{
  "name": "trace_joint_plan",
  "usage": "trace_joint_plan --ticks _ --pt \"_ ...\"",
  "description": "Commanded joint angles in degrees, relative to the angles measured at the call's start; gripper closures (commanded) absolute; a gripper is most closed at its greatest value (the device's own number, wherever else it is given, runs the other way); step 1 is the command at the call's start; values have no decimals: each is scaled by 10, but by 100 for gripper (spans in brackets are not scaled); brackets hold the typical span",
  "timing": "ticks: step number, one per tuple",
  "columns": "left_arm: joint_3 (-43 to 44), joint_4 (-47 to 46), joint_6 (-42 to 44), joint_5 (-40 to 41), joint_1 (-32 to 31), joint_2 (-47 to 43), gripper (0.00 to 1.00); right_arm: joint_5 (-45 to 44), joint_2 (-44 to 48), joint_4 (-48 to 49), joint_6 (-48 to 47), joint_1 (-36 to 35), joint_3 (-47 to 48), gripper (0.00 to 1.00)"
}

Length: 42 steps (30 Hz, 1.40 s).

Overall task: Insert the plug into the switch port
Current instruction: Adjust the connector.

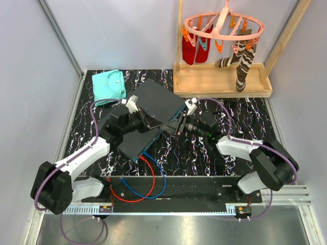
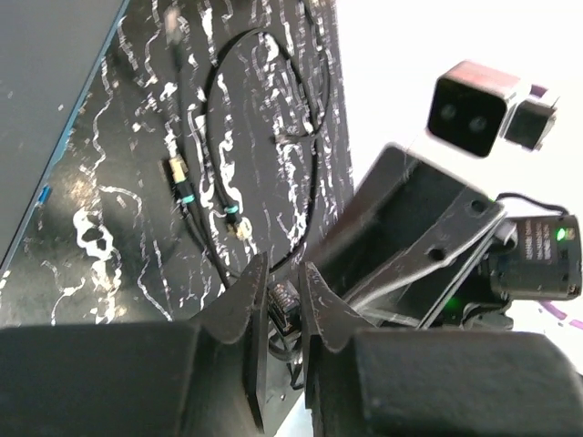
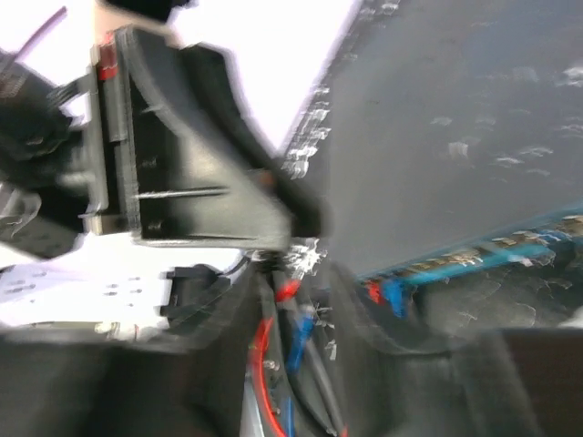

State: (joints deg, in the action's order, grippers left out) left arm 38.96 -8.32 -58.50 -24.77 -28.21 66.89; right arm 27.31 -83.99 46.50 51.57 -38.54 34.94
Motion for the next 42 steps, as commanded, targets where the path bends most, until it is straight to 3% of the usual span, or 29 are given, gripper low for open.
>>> trace_joint_plan --ticks 1,3,6,7,10,20,30,37,42 --pt "-15 30 8 31 -3 -32 100 -26 41 -101 -74 50 7 49" --pt "-26 59 7 44 -3 -45 100 -52 64 -181 -141 62 15 42" --pt "-31 102 3 62 -3 -64 100 -146 81 -278 -244 69 42 41" --pt "-32 122 0 73 -3 -70 100 -200 80 -296 -268 69 54 39" --pt "-32 139 -2 75 -2 -76 100 -248 49 -313 -337 80 65 39" --pt "-31 158 -2 73 -3 -76 100 -148 -127 -282 -417 124 137 53" --pt "-33 162 -3 75 -3 -80 100 -101 -205 -272 -424 125 171 64" --pt "-31 196 8 88 -2 -102 99 -88 -180 -280 -433 126 166 98" --pt "0 283 65 133 0 -147 84 -59 -100 -321 -435 120 156 100"
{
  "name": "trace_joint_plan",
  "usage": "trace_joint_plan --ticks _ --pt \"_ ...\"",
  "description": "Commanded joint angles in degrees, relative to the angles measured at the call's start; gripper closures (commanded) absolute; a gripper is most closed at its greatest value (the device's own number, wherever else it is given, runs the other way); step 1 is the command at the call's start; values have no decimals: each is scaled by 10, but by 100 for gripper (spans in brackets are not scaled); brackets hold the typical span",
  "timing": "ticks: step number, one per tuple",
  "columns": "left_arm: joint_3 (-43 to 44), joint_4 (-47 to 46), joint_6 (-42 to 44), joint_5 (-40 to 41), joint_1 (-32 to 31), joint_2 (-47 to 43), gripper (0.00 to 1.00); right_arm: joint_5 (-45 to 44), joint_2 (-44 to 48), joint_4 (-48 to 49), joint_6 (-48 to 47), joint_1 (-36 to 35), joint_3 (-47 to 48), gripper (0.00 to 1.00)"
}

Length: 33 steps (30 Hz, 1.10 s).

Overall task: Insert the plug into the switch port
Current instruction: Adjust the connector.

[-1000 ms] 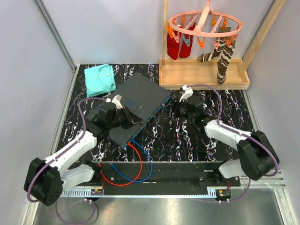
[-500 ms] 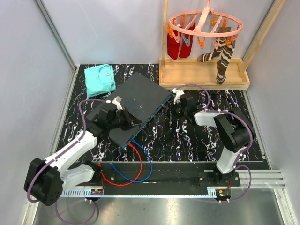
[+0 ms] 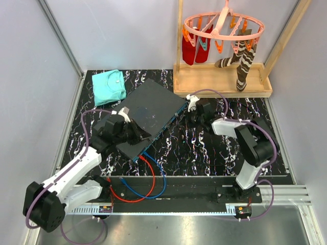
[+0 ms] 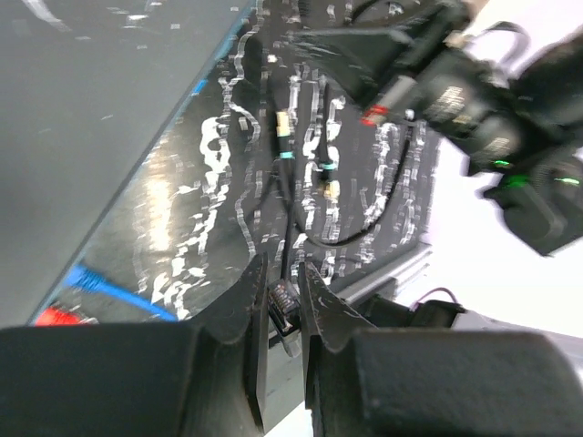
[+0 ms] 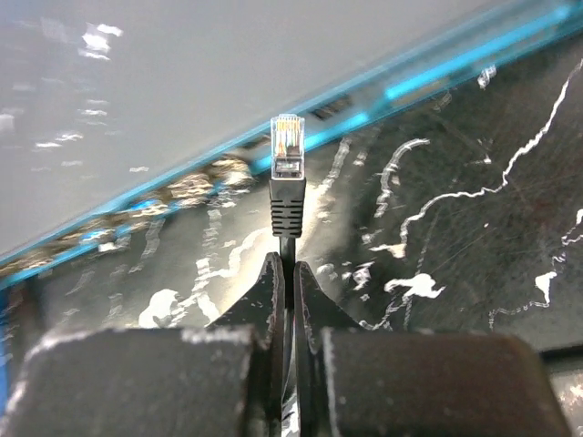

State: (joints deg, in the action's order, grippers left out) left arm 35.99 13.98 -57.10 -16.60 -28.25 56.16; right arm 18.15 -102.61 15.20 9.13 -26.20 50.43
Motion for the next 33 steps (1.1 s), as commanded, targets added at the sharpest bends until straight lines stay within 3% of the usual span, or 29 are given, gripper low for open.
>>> trace_joint_plan --ticks 1,2,6,11,12,15,16,25,33 --pt "34 88 58 71 2 -47 79 30 100 -13 -13 -8 -4 100" --pt "43 100 63 80 5 -54 70 28 123 -31 -21 -13 -6 100" --pt "65 166 88 111 26 -98 63 23 164 -100 -40 -68 10 100" --pt "79 231 82 148 29 -155 57 3 170 -131 -15 -198 3 100" --pt "76 251 78 160 29 -164 44 -14 167 -133 -12 -219 0 100" --pt "66 287 77 207 32 -186 19 -30 138 -133 8 -259 -4 100" --pt "66 295 78 219 34 -187 17 -36 126 -131 10 -266 -5 100" --pt "141 259 182 244 136 -51 1 -65 61 -132 4 -300 13 100" --pt "229 157 254 215 239 161 1 -119 25 -132 -8 -333 41 100"
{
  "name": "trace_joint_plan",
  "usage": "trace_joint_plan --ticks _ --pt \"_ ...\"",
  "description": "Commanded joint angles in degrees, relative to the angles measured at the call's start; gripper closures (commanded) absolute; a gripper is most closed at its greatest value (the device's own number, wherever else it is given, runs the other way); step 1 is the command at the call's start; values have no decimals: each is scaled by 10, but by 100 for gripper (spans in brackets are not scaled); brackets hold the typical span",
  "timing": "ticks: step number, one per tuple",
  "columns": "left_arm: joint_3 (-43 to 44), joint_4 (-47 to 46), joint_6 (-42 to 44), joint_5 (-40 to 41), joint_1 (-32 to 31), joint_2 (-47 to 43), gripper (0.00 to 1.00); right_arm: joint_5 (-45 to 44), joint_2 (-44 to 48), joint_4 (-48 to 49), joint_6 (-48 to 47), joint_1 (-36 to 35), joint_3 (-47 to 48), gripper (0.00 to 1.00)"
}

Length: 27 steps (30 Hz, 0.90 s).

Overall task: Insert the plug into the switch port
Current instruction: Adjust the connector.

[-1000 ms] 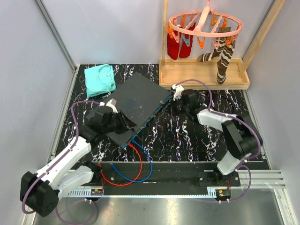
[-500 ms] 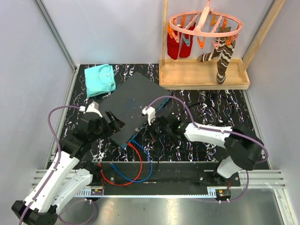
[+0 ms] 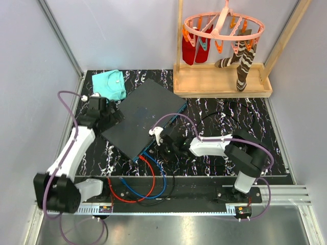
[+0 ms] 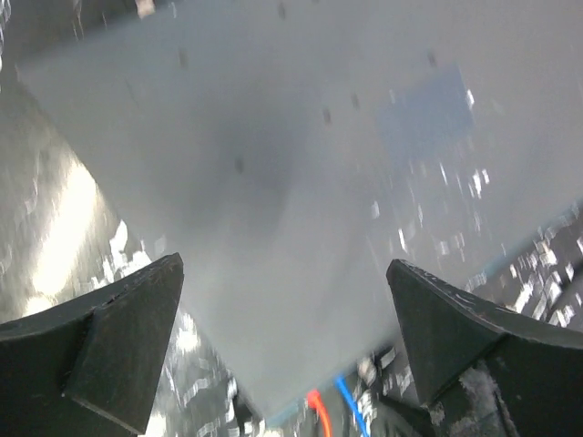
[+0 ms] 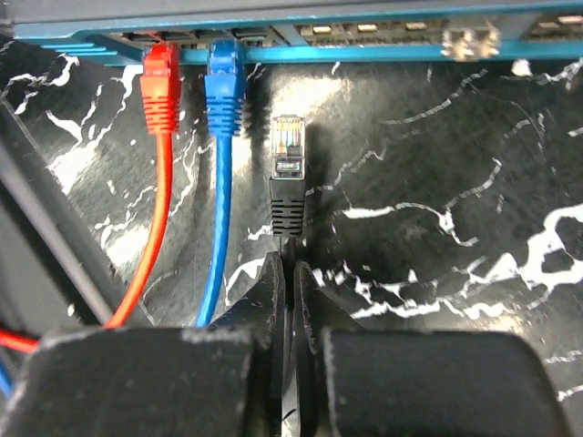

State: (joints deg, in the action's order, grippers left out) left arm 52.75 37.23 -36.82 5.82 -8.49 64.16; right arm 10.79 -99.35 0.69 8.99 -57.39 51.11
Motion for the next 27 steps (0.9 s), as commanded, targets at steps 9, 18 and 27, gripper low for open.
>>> trace_joint_plan --ticks 9,18,27 --pt "154 -74 71 -12 84 271 1 -161 -30 -2 -30 -67 65 100" --pt "158 -84 86 -18 102 312 1 -170 -58 -38 -35 -74 97 100" --pt "166 -84 90 -46 102 337 1 -161 -63 -53 -49 -75 117 100"
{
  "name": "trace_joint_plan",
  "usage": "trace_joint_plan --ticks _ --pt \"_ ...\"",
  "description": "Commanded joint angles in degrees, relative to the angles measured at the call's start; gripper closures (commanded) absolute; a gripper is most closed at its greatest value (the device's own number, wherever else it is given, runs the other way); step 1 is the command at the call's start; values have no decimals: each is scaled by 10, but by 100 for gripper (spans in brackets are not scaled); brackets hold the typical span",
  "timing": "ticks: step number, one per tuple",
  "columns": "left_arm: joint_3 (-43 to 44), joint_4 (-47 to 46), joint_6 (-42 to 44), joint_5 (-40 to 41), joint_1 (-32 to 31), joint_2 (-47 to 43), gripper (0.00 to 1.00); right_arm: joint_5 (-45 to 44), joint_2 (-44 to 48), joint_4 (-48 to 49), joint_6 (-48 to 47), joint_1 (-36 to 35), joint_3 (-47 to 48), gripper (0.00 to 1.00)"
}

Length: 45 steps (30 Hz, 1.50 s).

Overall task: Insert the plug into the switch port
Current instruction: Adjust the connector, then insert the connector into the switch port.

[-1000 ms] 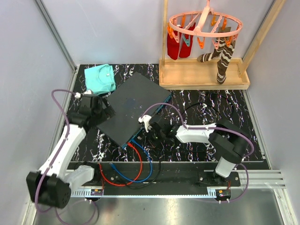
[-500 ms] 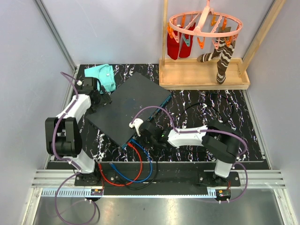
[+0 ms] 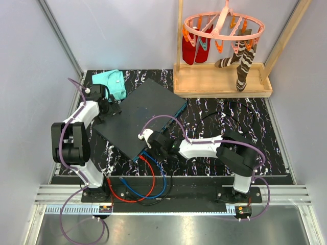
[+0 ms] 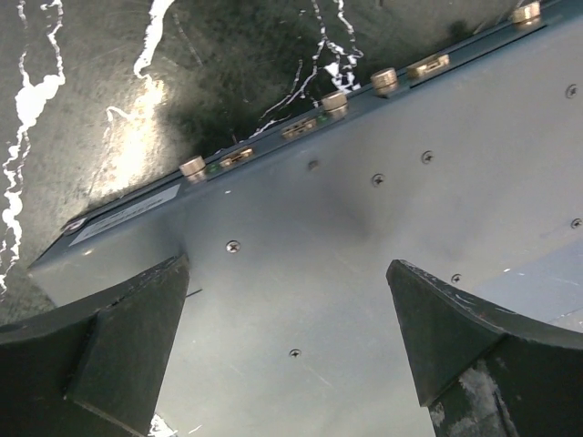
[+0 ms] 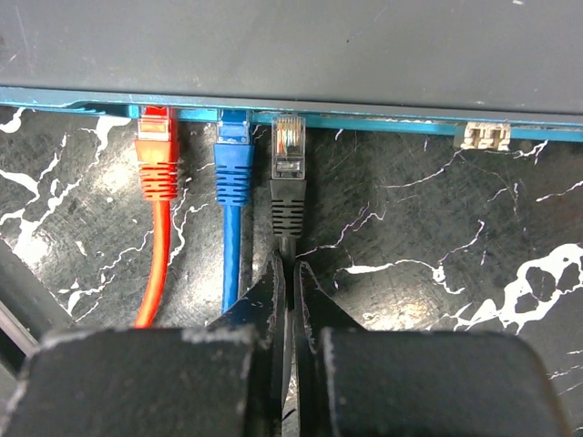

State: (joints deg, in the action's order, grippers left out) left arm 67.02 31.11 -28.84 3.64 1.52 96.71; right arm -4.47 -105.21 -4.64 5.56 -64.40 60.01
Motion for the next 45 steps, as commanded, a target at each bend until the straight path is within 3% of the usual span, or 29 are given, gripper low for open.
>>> trace_joint_plan --ticks 1,16,45 --pt "24 -21 9 -26 2 13 1 -9 -3 0 -17 -6 30 100" --pt "28 -20 7 -35 2 23 1 11 2 6 -53 -17 36 100" --pt "30 -17 12 -55 2 31 1 -48 -20 -36 2 -16 74 100"
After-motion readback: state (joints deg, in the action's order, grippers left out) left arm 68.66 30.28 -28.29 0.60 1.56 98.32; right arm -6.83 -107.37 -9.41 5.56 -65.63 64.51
